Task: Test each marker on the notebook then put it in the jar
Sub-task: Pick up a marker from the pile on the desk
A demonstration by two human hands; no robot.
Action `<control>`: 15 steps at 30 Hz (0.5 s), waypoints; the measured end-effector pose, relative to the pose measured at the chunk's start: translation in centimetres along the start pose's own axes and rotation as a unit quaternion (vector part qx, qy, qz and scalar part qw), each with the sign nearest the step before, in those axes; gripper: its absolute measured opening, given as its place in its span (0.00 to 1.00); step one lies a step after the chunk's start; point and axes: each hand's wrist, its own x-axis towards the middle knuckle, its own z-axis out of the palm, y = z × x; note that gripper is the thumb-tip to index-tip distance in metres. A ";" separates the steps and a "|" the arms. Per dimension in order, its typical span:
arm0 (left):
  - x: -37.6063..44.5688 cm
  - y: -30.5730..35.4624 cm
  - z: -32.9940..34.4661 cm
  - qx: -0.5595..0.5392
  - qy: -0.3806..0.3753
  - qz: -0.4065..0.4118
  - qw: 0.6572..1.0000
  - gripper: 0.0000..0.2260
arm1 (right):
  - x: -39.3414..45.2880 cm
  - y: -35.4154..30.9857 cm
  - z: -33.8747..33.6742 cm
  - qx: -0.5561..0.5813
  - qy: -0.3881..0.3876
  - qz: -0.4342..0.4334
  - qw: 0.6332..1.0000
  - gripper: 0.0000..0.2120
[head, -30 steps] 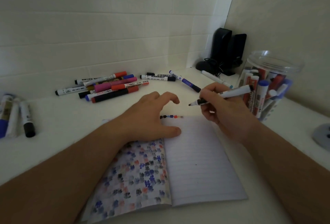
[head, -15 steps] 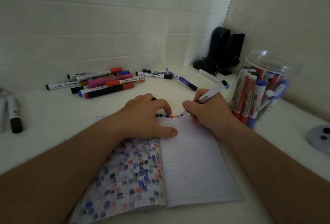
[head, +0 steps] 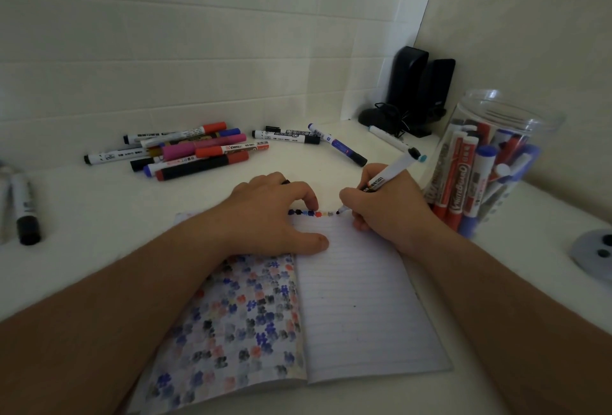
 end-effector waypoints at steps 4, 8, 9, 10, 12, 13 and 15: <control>-0.1 -0.1 0.1 0.001 0.003 0.003 1.000 0.23 | -0.1 0.0 -0.1 0.020 0.008 0.009 1.000 0.13; 0.0 -0.1 0.1 -0.003 0.003 0.003 1.000 0.24 | -0.2 0.1 -0.2 0.044 0.001 0.007 0.999 0.14; 0.0 -0.1 0.1 -0.002 0.003 0.004 1.000 0.24 | -0.2 0.1 -0.2 0.035 -0.007 0.004 0.999 0.14; 0.0 -0.1 0.1 -0.002 0.003 0.004 1.000 0.24 | -0.3 0.0 -0.1 0.025 -0.013 -0.001 1.000 0.14; 0.0 -0.2 0.1 -0.001 0.004 0.006 1.000 0.24 | -0.3 -0.1 0.1 0.006 -0.014 -0.006 1.000 0.14; -0.1 -0.1 0.1 0.000 0.004 0.006 1.000 0.24 | -0.3 -0.1 0.1 -0.003 -0.009 -0.006 1.000 0.14; -0.1 -0.1 0.1 0.002 0.004 0.007 1.000 0.24 | -0.3 -0.3 0.1 -0.022 0.005 -0.006 1.000 0.13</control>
